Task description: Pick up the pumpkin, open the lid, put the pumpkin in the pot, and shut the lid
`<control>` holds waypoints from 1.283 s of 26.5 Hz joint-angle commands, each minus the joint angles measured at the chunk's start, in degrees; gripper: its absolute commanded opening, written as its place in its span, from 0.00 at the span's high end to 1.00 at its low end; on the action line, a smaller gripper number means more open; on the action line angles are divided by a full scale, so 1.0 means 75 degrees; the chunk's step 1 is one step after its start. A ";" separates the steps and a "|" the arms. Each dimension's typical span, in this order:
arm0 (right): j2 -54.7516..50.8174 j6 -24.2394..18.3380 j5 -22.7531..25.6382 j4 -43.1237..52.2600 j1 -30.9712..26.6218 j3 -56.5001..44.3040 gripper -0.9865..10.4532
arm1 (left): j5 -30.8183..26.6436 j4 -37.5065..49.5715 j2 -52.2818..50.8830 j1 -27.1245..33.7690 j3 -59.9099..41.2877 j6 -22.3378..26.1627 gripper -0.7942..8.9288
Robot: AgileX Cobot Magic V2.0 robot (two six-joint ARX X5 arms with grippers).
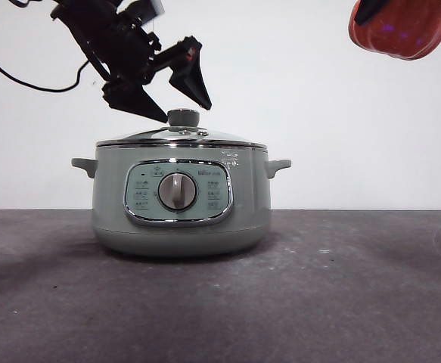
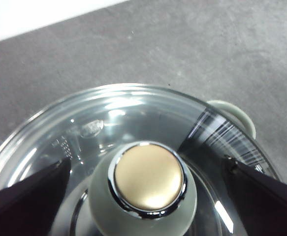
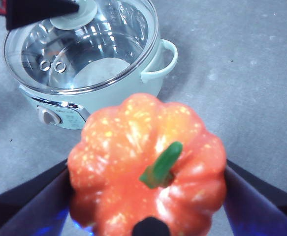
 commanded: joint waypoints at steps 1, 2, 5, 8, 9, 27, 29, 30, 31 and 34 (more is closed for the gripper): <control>-0.0020 0.0070 -0.0009 0.0055 0.0026 0.0000 0.92 | -0.0009 -0.0052 0.0160 -0.0047 0.0017 0.0117 0.15; -0.0020 0.0070 -0.0009 0.0052 0.0026 0.0000 0.92 | -0.0012 -0.0052 0.0160 -0.0047 0.0017 0.0117 0.15; -0.0020 0.0070 -0.0009 0.0055 0.0026 0.0000 0.92 | -0.0009 -0.0050 0.0187 -0.0061 0.0017 0.0114 0.31; -0.0020 0.0067 -0.0006 0.0052 0.0026 0.0000 0.92 | -0.0012 -0.0050 0.0189 -0.0061 0.0017 0.0114 0.56; -0.0020 0.0067 -0.0006 0.0055 0.0026 0.0000 0.92 | -0.0009 -0.0052 0.0189 -0.0058 0.0017 0.0117 0.63; -0.0020 0.0067 -0.0012 0.0169 0.0023 0.0000 0.92 | 0.0020 0.0140 -0.0029 -0.0035 0.0032 0.0102 0.93; -0.0020 0.0067 -0.0012 0.0219 0.0023 0.0000 0.92 | 0.0017 0.0119 -0.0163 -0.0035 0.0096 0.0102 0.93; -0.0020 0.0067 -0.0012 0.0221 0.0023 0.0000 0.92 | 0.0015 0.0102 -0.0216 -0.0035 0.0157 0.0099 0.93; -0.0017 0.0070 -0.0012 0.0221 0.0023 0.0000 0.92 | 0.0015 0.0122 -0.0297 -0.0038 0.0189 0.0102 0.93; -0.0017 0.0070 -0.0009 0.0283 0.0023 0.0000 0.92 | -0.0012 0.0000 -0.0527 -0.0035 0.0376 0.0099 0.93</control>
